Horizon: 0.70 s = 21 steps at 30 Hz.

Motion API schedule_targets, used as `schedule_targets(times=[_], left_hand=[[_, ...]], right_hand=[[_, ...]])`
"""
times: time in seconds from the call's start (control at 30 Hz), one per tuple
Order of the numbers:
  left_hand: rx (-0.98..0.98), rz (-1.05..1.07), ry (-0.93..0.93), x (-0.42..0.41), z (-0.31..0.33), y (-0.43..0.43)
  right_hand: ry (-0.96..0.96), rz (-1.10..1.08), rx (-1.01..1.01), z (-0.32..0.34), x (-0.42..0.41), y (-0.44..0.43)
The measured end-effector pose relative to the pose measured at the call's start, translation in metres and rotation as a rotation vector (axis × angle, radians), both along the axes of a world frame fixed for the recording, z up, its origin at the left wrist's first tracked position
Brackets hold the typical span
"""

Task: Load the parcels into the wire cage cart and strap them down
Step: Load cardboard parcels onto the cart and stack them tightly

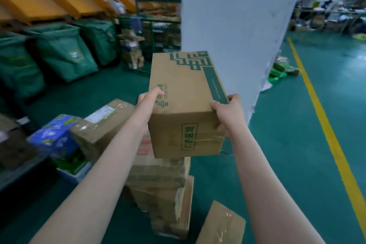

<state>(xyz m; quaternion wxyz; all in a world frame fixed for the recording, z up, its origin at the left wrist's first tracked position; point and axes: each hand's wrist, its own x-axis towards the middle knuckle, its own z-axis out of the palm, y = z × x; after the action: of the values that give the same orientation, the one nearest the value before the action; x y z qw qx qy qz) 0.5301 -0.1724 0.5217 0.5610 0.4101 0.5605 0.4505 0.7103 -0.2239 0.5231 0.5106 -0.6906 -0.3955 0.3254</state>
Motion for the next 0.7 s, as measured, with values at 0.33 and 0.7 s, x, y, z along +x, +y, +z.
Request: schedule_targets(times=[0.33,0.7], left_hand=[[-0.067,0.346,0.024,-0.175,0.009,0.003],[-0.040,0.690,0.026,-0.378,0.012,-0.034]], right_hand=[[-0.051,0.352,-0.044,0.014,-0.164,0.060],[-0.047,0.719,-0.059,0.007,-0.387,0.095]])
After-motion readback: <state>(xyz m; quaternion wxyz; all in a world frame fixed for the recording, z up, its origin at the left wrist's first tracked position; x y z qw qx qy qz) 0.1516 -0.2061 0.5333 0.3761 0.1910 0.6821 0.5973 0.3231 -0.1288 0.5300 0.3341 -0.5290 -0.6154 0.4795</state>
